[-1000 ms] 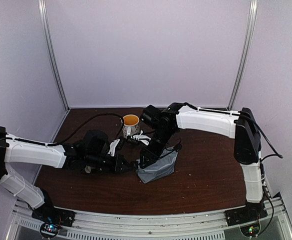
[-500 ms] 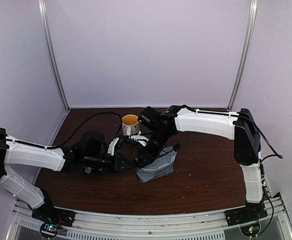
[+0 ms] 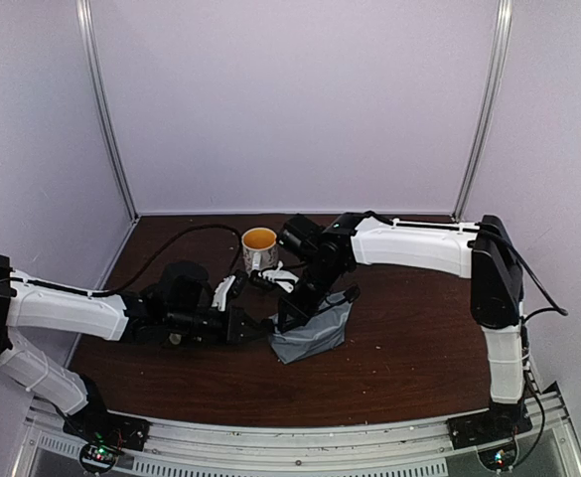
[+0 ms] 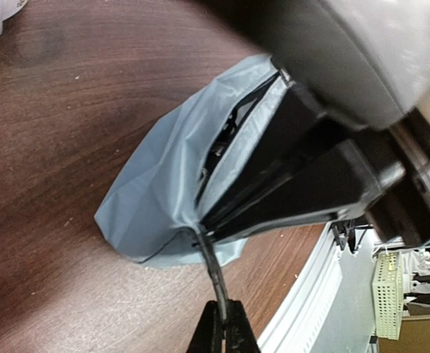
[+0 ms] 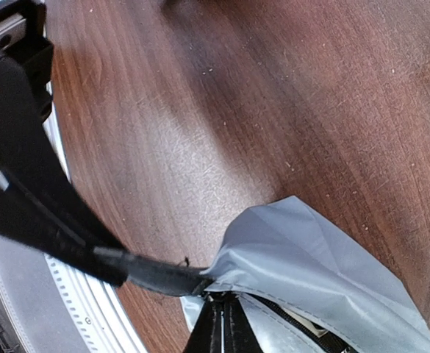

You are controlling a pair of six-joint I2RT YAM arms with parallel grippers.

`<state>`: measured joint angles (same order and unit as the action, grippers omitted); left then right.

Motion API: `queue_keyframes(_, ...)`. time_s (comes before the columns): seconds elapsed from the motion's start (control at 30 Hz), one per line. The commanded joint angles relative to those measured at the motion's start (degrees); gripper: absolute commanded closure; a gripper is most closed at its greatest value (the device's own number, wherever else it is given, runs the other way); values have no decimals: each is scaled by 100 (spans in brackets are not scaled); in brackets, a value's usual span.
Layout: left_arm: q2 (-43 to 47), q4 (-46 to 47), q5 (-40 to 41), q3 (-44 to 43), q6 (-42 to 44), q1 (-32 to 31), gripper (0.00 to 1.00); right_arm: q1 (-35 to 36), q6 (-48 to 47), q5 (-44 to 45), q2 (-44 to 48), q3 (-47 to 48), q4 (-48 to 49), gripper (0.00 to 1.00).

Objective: Sort the hair-cutting tools

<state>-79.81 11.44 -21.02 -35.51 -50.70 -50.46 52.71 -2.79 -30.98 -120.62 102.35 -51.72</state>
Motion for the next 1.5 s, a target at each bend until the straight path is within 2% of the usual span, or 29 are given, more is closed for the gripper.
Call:
queue_keyframes(0.0,276,-277,266,-123,191,-17,100,-119,-159,346,514,-326,-15,99)
queue_keyframes(0.27,409,-545,443,-162,315,-17,100,-310,-596,716,806,-700,-390,99)
queue_keyframes(0.47,486,-429,278,-184,490,-17,100,-480,-1125,742,702,-430,-1156,100)
queue_keyframes(0.67,505,-706,383,-188,592,-17,100,-540,-1418,911,838,-451,-1493,100)
queue_keyframes(0.97,712,-1126,684,-127,704,-17,100,-841,-1943,2056,1115,-687,-1967,100)
queue_keyframes(1.33,626,-1162,713,-47,781,7,100,-1021,-2336,3342,1491,-1105,-2122,100)
queue_keyframes(1.47,565,-1129,689,-37,807,16,100,-1082,-2366,3450,1533,-1192,-2109,100)
